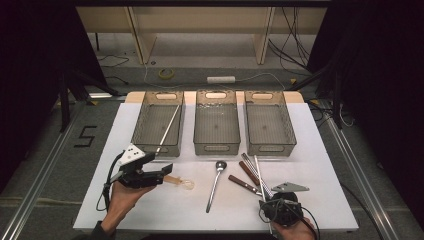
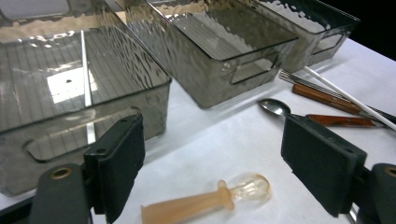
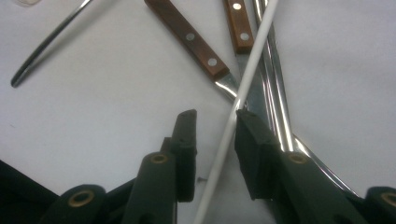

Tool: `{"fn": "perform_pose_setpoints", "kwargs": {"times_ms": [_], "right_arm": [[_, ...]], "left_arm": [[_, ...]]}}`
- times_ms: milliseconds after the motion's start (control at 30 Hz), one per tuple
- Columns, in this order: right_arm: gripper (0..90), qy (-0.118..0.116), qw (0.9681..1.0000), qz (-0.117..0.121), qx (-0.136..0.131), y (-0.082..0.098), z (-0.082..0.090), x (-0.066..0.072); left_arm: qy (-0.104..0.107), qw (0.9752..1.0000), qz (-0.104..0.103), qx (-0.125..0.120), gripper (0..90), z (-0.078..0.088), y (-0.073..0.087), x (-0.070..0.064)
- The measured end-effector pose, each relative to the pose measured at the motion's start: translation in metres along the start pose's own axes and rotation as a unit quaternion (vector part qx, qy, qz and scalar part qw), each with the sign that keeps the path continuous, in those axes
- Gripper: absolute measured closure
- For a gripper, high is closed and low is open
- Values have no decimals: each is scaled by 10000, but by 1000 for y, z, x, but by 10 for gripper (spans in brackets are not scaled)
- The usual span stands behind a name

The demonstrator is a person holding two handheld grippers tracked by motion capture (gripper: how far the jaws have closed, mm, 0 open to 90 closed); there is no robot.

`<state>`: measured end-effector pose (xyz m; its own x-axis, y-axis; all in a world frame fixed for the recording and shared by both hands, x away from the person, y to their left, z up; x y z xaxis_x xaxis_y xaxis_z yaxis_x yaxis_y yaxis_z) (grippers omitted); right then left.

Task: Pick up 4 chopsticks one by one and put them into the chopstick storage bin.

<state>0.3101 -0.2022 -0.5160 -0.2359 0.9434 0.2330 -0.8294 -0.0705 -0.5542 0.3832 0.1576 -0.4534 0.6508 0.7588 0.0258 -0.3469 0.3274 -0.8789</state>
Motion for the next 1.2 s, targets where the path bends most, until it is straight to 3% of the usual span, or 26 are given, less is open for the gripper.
{"fn": "perform_pose_setpoints", "kwargs": {"times_ms": [467, 867, 1200], "right_arm": [[741, 290, 9995, 108, 95, 4, -6, -1], [821, 406, 9991, -79, 77, 4, -6, -2], [857, 278, 9992, -288, 34, 2, -3, -5]], "left_arm": [[84, 9999, -108, -20, 212, 9, 3, -14], [168, 9997, -187, -55, 213, 14, 4, -21], [191, 9996, -216, -58, 213, 14, 4, -23]]}}
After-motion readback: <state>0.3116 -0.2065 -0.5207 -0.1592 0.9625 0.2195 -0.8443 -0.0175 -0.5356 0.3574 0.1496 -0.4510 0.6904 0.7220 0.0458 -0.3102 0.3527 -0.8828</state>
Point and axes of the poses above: each handheld gripper's, and its own axes: z roughly backward along the jaws, y roughly out of its underside, x roughly to its left, the point moved 6 cm from there along -z, roughly forward along the jaws, and after that the axes turned 12 degrees about -z, right-handed, at the moved point
